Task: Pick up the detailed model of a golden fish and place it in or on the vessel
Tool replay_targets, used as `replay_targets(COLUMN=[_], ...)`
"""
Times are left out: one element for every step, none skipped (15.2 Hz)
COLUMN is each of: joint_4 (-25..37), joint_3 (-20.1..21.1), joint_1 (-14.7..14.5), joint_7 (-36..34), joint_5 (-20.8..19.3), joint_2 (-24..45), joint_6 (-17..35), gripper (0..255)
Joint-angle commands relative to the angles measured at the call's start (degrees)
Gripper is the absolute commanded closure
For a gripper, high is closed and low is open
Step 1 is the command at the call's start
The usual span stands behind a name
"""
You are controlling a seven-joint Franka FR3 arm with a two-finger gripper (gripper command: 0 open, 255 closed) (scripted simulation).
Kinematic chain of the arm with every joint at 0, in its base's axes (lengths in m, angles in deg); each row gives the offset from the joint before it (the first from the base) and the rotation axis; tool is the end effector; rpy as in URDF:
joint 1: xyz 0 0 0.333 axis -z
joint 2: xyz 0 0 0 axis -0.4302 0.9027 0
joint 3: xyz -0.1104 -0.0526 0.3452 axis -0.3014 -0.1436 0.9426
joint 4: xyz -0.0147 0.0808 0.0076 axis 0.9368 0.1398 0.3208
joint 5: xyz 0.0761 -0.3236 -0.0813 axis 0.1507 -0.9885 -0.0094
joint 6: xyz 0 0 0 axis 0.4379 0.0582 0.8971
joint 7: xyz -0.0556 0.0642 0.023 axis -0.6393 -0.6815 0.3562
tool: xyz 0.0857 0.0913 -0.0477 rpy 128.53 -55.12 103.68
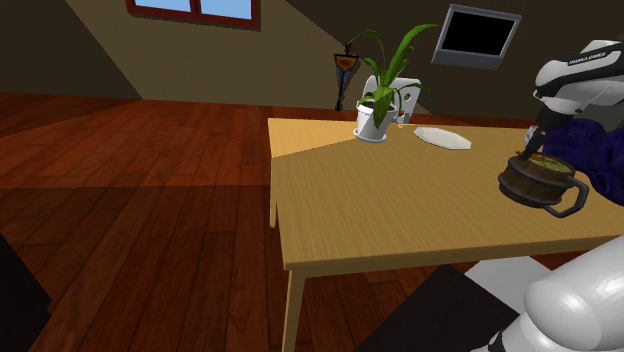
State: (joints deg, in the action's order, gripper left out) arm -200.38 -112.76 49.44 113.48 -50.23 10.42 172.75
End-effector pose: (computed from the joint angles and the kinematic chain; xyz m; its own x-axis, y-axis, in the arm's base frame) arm 0.1989 -0.4453 0.5614 0.9881 0.1346 0.0741 0.1225 -0.9812 0.1492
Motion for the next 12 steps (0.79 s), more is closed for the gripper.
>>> replay_targets(joint_4=[0.0,0.0,0.0,-0.07,-0.04,0.01,-0.12,-0.08,-0.05,-0.01,0.66,1.33], joint_3=[0.0,0.0,0.0,0.05,-0.04,-0.03,0.08,0.07,0.03,0.03,0.12,0.2], joint_1=[0.0,0.0,0.0,-0.03,-0.01,-0.02,-0.03,-0.06,-0.05,0.03,0.03,0.02], joint_7=[0.0,0.0,0.0,-0.09,0.05,0.04,-0.14,-0.13,-0.05,0.01,-0.05,-0.1], joint_5=[0.0,0.0,0.0,-0.02,0.07,0.08,-0.06,0.02,0.06,0.01,-0.05,-0.1], joint_2=[0.0,0.0,0.0,-0.01,0.1,0.13,-0.05,0.08,0.13,0.01,-0.12,-0.23], joint_6=[0.0,0.0,0.0,0.05,0.12,0.09,0.08,0.15,0.15,0.01,-0.76,-1.53], gripper=[255,255,255,255,255,255,255,255,255,255,255,255])
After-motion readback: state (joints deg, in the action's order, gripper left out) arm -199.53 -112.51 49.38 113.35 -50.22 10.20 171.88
